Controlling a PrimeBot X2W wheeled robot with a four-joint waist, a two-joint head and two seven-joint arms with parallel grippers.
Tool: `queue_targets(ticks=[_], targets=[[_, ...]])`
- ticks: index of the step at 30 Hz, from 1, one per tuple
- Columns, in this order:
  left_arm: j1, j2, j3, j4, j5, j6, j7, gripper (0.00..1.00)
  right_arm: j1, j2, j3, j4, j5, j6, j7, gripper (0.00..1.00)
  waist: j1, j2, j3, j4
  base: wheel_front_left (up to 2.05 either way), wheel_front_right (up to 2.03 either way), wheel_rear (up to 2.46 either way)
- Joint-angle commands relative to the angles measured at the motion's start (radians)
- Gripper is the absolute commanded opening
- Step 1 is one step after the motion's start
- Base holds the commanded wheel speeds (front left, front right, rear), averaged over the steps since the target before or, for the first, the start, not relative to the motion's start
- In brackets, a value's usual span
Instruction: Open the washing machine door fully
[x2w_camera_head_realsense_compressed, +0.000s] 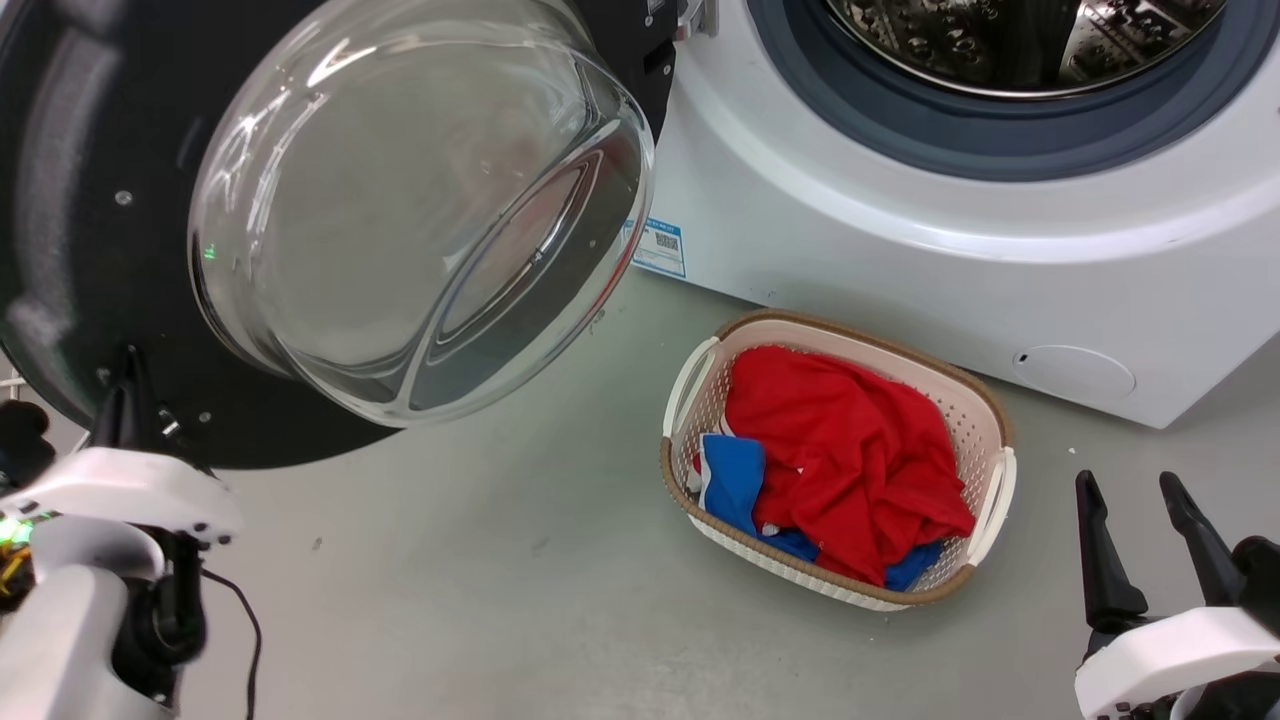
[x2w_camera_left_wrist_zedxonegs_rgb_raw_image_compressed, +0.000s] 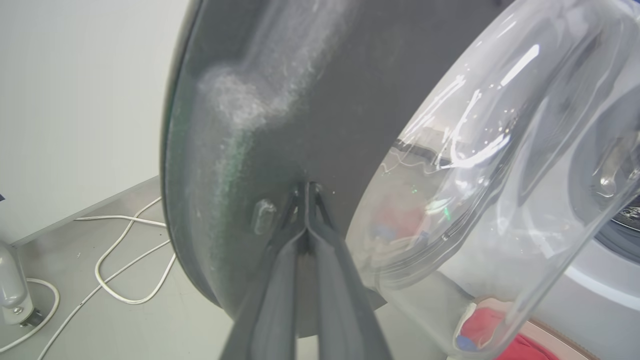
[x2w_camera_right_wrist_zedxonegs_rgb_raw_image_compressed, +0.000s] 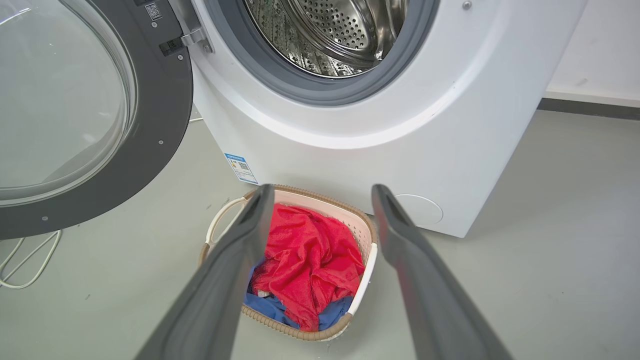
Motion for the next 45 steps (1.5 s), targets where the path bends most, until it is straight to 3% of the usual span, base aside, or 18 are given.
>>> queue_targets(ticks=[1,16,25,26,27,29,45], targets=[[0.015,-0.005,-0.003,-0.006,0.005,0.005,-0.004,0.00,-0.005,-0.002,0.001,0.003,0.000,0.000,-0.006,1.00,-0.0001,0.0000,-0.007,-0.002,0.00,0.00,0.00],[0.275,-0.055,-0.112,-0.228,0.066,0.095,0.003,0.00,0.036,0.004,0.023,0.058,0.035,0.000,-0.051,1.00,-0.0001,0.0000,-0.157,-0.040,0.00,0.00,0.00],[0.330,-0.081,-0.205,-0.313,0.113,0.112,0.017,0.00,0.059,0.004,0.050,0.081,0.050,0.000,-0.076,1.00,-0.0001,0.0000,-0.220,-0.097,0.00,0.00,0.00],[0.325,-0.083,-0.217,-0.314,0.118,0.109,0.023,0.08,0.059,0.004,0.053,0.082,0.048,0.000,-0.078,1.00,-0.0001,0.0000,-0.224,-0.105,0.00,0.00,0.00],[0.315,-0.091,-0.230,-0.317,0.125,0.104,0.024,0.28,0.060,0.004,0.051,0.081,0.046,0.000,-0.079,1.00,-0.0001,0.0000,-0.227,-0.112,0.00,0.00,0.00],[0.295,-0.092,-0.253,-0.315,0.148,0.098,0.024,1.00,0.059,0.004,0.052,0.077,0.042,0.000,-0.080,1.00,-0.0001,0.0000,-0.232,-0.128,0.00,0.00,0.00],[0.180,-0.122,-0.324,-0.215,0.241,0.052,-0.017,1.00,0.034,0.004,0.079,0.041,-0.017,0.000,-0.045,1.00,-0.0001,0.0000,-0.243,-0.318,0.00,0.00,0.00]])
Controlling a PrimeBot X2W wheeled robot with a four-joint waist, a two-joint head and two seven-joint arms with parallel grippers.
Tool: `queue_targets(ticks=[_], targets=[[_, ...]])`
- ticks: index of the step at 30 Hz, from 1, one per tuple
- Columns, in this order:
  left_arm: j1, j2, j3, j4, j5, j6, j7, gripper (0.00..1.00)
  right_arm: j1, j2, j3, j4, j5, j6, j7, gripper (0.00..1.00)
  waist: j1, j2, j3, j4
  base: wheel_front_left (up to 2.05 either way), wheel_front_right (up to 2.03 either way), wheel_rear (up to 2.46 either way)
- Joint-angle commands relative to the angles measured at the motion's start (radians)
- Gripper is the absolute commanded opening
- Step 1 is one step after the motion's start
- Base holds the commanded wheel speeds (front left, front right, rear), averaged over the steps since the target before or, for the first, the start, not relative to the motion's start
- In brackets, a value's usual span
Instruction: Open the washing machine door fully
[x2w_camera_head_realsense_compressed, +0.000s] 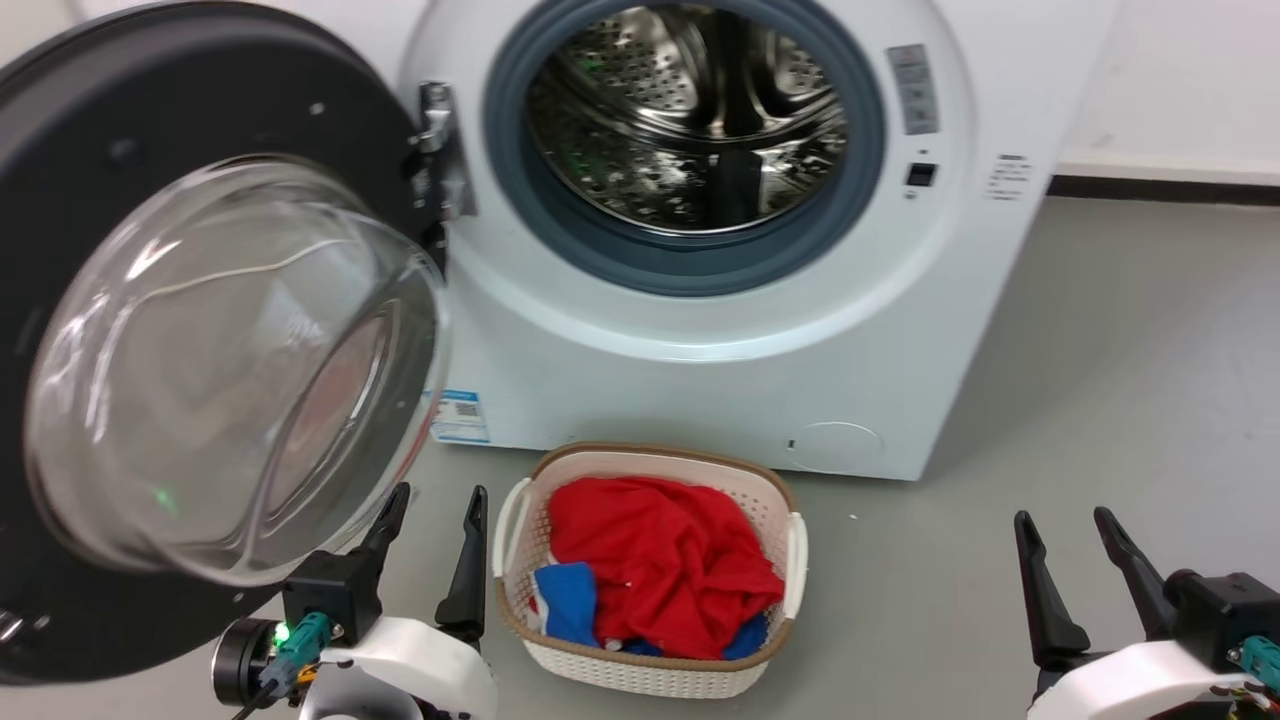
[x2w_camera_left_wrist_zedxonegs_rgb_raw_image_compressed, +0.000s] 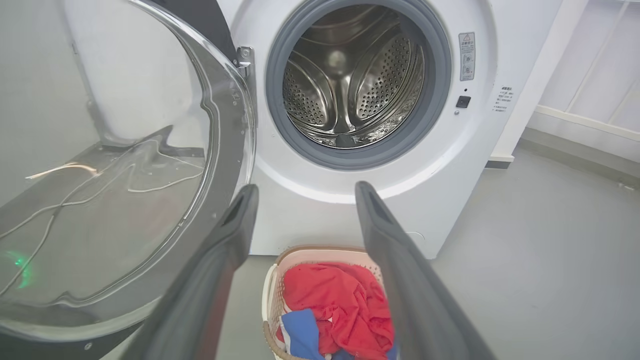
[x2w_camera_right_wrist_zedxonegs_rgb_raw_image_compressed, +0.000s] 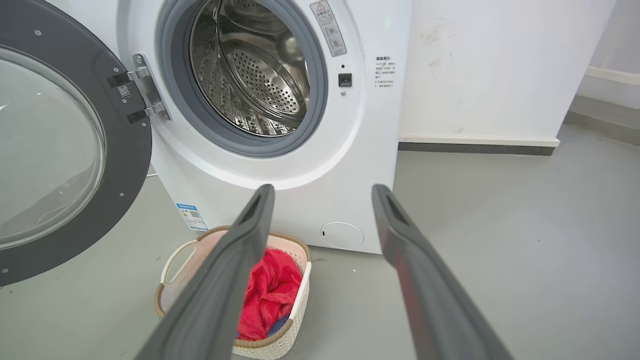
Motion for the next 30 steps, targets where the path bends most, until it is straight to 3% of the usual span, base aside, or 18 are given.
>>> queue_targets(ticks=[1,10,30], targets=[[-0.010,-0.004,-0.001,0.012,0.002,-0.007,-0.007,1.00,-0.011,0.000,0.002,-0.004,-0.009,0.000,0.003,1.00,0.0000,0.0000,-0.003,-0.048,0.00,0.00,0.00],[0.010,-0.020,-0.003,0.068,-0.002,-0.010,-0.021,1.00,-0.004,-0.015,0.010,0.001,0.005,0.000,0.009,1.00,0.0000,0.0000,-0.015,-0.121,0.00,0.00,0.00],[0.027,-0.013,0.021,0.093,-0.007,0.003,-0.032,1.00,0.007,-0.026,0.018,0.026,0.024,0.000,-0.012,1.00,0.0000,0.0000,-0.027,-0.126,0.00,0.00,0.00]])
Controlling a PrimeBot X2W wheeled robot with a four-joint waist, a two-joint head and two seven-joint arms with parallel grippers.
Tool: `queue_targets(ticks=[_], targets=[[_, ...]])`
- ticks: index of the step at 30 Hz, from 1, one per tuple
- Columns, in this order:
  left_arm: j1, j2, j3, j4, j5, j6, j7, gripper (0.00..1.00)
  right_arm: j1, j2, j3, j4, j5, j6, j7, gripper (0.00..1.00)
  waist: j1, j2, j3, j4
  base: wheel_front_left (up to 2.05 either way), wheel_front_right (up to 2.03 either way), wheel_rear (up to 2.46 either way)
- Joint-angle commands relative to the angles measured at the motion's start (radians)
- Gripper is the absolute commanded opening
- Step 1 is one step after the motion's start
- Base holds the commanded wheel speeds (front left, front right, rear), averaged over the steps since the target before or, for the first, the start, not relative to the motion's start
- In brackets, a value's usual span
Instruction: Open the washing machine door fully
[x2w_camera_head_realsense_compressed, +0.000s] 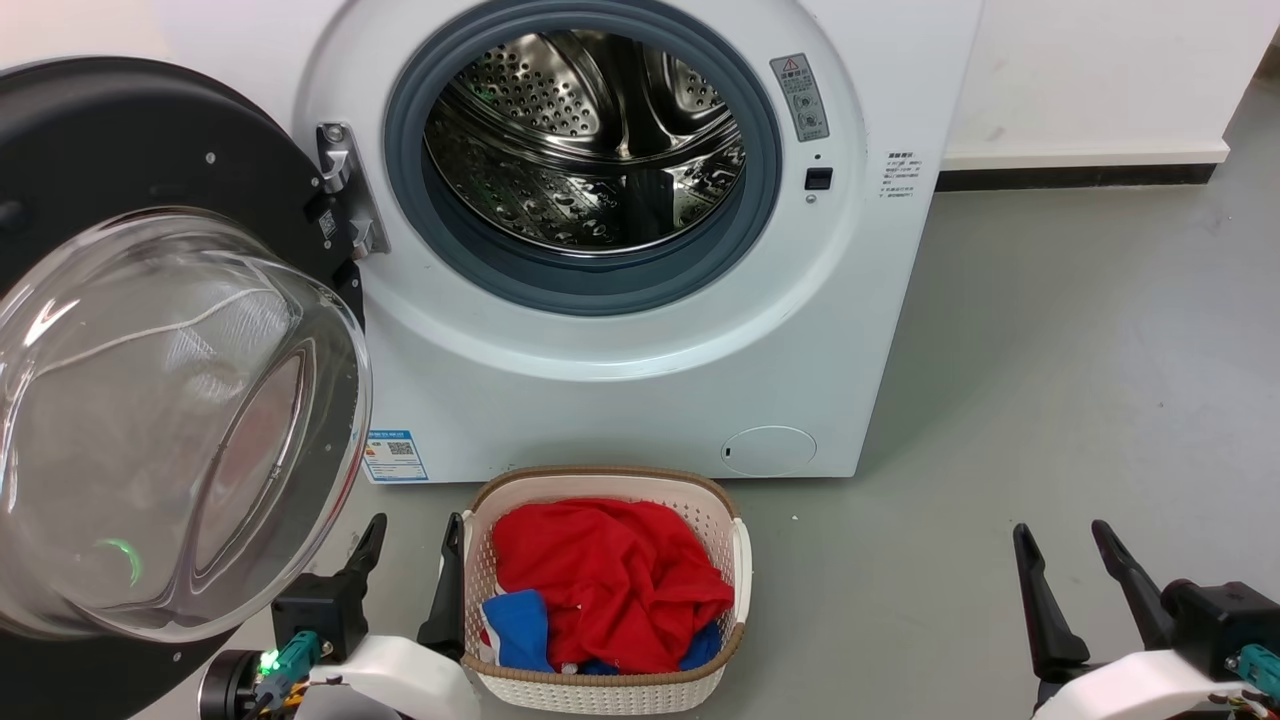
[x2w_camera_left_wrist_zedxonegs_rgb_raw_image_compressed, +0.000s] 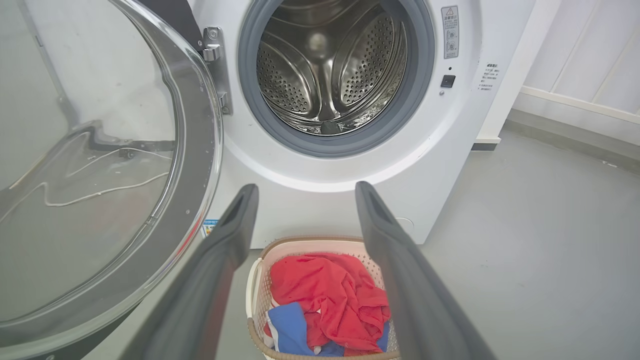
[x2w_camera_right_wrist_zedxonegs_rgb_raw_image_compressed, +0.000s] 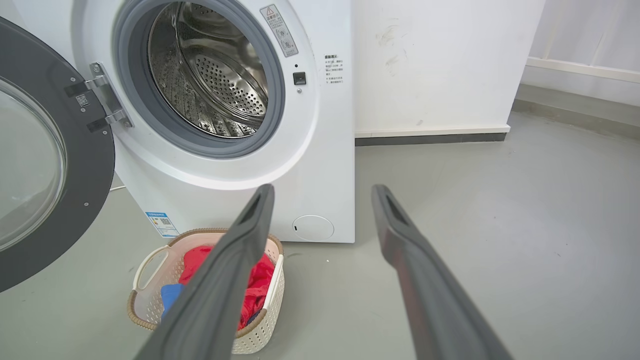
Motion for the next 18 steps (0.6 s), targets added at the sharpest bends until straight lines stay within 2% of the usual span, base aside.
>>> queue_targets(ticks=[1,6,7,9,18], targets=[[0.006,0.001,0.002,0.000,0.002,0.006,-0.007,1.00,0.003,-0.006,0.002,0.003,0.005,0.000,-0.007,1.00,0.0000,-0.0001,0.000,-0.001,0.00,0.00,0.00],[0.004,0.005,-0.003,-0.003,0.005,0.003,-0.004,1.00,0.001,-0.009,-0.002,0.010,0.010,0.000,-0.012,1.00,0.0000,-0.0001,0.001,0.002,0.00,0.00,0.00],[0.001,0.000,-0.003,-0.003,0.002,0.002,0.000,0.00,0.000,-0.004,-0.002,0.008,0.003,0.000,-0.009,0.00,0.0000,-0.0001,0.001,0.002,0.00,0.00,0.00],[0.011,-0.011,-0.007,0.012,-0.001,0.001,0.003,0.00,0.006,-0.001,-0.002,0.027,0.005,0.000,-0.008,0.00,0.0000,-0.0001,0.002,0.002,0.00,0.00,0.00],[0.010,-0.050,0.068,0.017,-0.129,-0.053,0.043,0.00,-0.027,0.001,-0.013,0.058,0.185,0.000,0.011,0.00,0.0000,-0.0001,0.005,0.007,0.00,0.00,0.00]])
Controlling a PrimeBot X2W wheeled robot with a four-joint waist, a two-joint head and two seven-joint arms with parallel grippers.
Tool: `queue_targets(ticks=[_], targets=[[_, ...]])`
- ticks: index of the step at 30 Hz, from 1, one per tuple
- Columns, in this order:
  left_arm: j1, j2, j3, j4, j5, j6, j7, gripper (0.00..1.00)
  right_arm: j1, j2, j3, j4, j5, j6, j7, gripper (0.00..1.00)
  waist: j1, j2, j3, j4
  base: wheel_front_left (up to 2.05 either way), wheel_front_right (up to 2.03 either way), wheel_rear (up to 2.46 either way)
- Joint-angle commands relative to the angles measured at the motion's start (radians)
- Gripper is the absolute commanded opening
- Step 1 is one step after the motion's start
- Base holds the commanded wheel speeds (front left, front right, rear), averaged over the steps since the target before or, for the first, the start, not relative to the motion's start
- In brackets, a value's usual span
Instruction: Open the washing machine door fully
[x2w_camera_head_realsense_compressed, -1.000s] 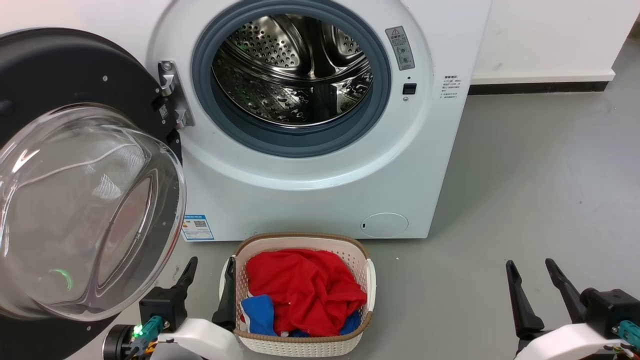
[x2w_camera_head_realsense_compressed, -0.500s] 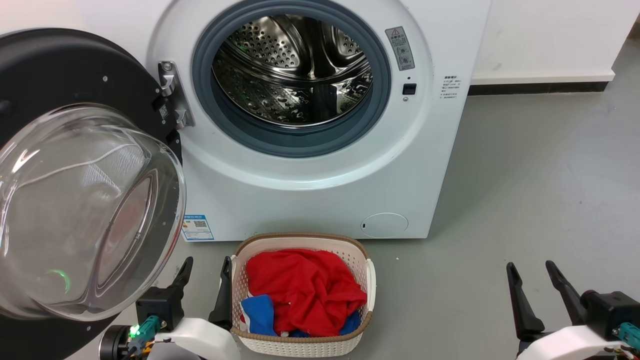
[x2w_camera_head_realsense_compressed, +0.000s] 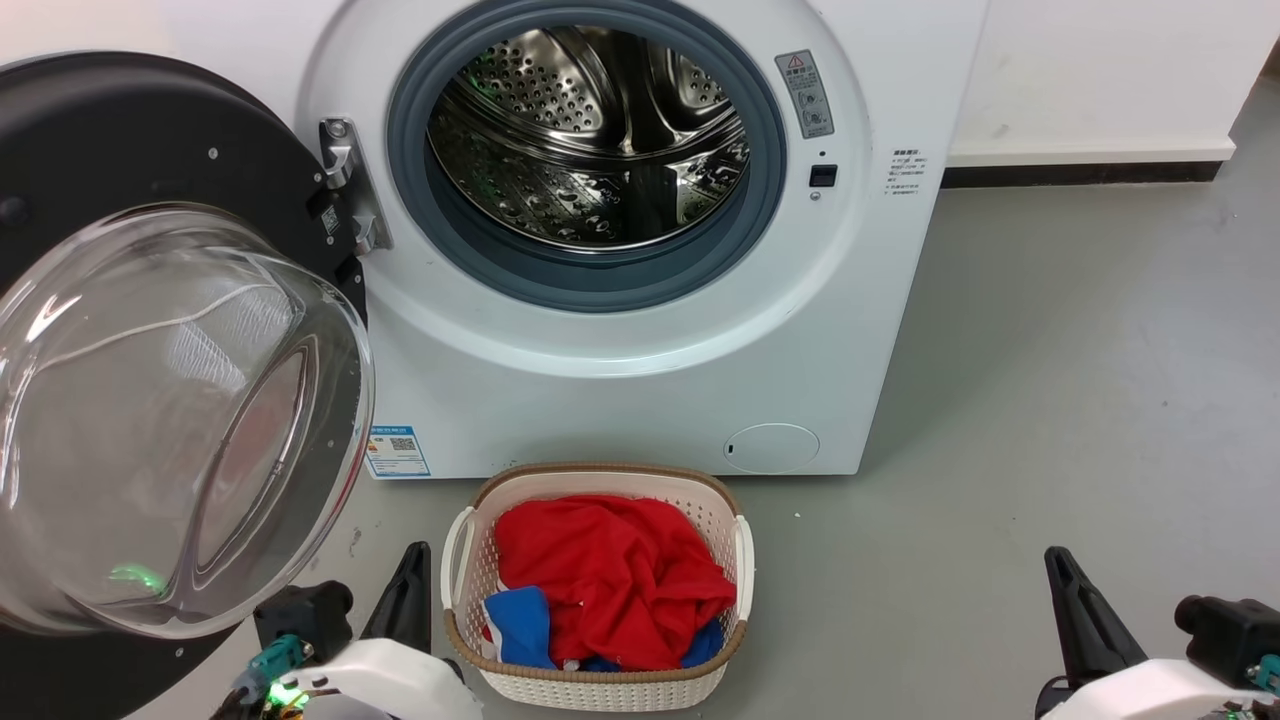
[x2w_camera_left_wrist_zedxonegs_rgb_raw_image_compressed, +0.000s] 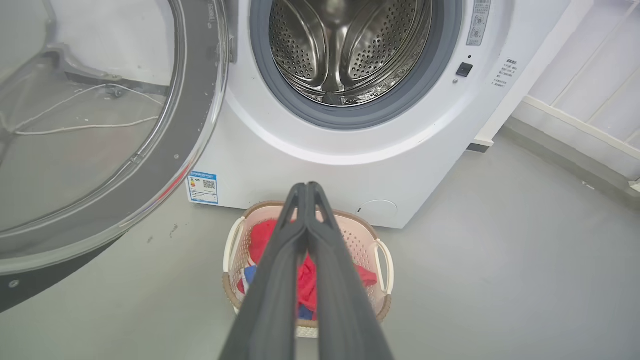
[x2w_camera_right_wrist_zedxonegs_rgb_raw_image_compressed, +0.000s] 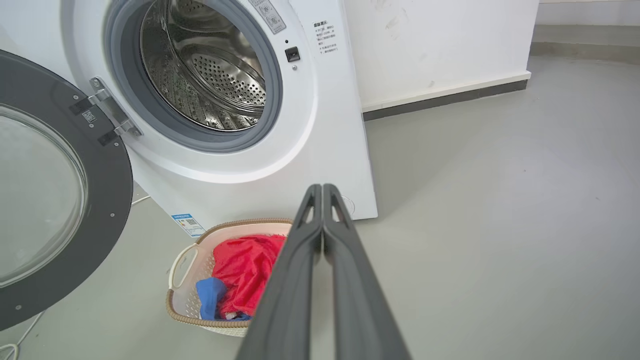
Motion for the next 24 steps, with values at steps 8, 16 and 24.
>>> queue_targets(ticks=[8,16,24], targets=[[-0.027,-0.033,0.087,0.002,-0.128,-0.059,0.039,0.00,-0.056,0.001,-0.009,0.014,0.186,0.000,0.015,0.00,0.0000,0.0000,0.004,0.005,0.00,0.00,0.00],[-0.032,-0.062,0.143,0.012,-0.221,-0.102,0.071,0.00,-0.078,0.003,-0.014,0.036,0.318,0.000,0.025,0.00,0.0000,0.0000,0.007,0.009,0.00,0.00,0.00],[-0.035,-0.090,0.195,0.020,-0.305,-0.140,0.099,0.00,-0.098,0.005,-0.019,0.056,0.439,0.000,0.036,0.00,0.0000,0.0000,0.011,0.013,0.00,0.00,0.00]])
